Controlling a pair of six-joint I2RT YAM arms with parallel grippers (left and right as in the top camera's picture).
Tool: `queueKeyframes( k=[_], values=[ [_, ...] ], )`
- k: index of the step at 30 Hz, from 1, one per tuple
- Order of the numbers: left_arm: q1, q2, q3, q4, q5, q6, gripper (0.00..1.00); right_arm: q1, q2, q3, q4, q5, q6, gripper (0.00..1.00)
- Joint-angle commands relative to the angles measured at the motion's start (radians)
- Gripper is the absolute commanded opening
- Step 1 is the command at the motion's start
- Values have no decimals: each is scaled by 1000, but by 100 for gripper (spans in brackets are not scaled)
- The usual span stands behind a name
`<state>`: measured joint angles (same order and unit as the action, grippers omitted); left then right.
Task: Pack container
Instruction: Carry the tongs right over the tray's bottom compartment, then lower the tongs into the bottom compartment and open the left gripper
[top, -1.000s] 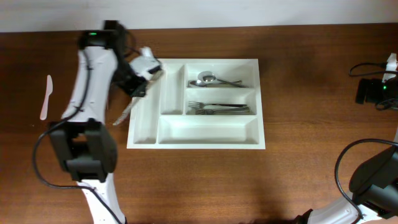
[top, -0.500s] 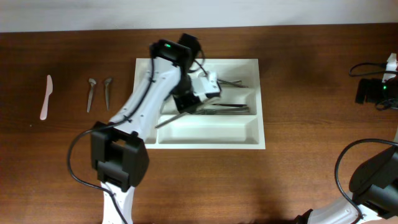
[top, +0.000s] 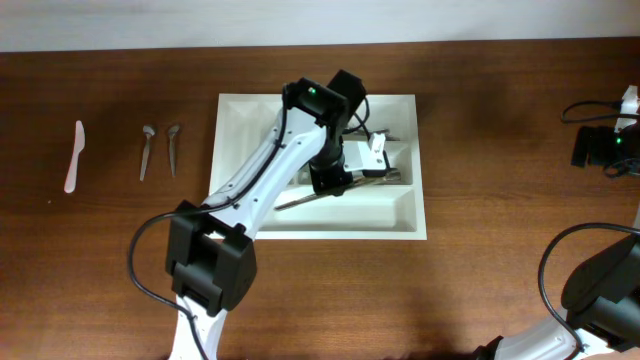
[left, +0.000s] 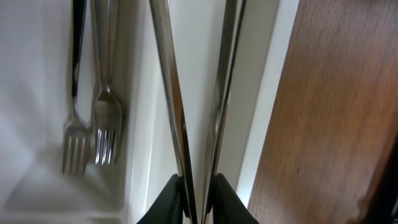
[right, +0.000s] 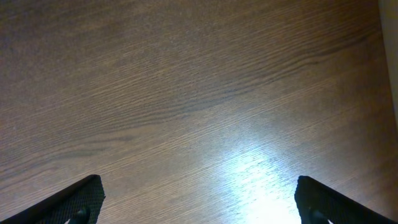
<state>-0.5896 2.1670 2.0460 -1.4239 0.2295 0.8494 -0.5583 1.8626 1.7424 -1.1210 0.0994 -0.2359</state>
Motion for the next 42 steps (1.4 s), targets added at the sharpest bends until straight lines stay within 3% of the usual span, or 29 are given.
queueKeyframes(
  k=[1, 9, 23, 42],
  values=[
    [-13, 39, 19, 5, 20, 20, 14, 2, -2, -2, 0, 5, 5, 99],
    [-13, 48, 17, 51, 19, 20, 20, 2, -2, -2, 0, 5, 6, 99],
    [-14, 171, 17, 8, 74, 20, 20, 2, -2, -2, 0, 6, 5, 99],
    [-47, 178, 17, 6, 138, 22, 20, 2, -2, -2, 0, 5, 5, 98]
  ],
)
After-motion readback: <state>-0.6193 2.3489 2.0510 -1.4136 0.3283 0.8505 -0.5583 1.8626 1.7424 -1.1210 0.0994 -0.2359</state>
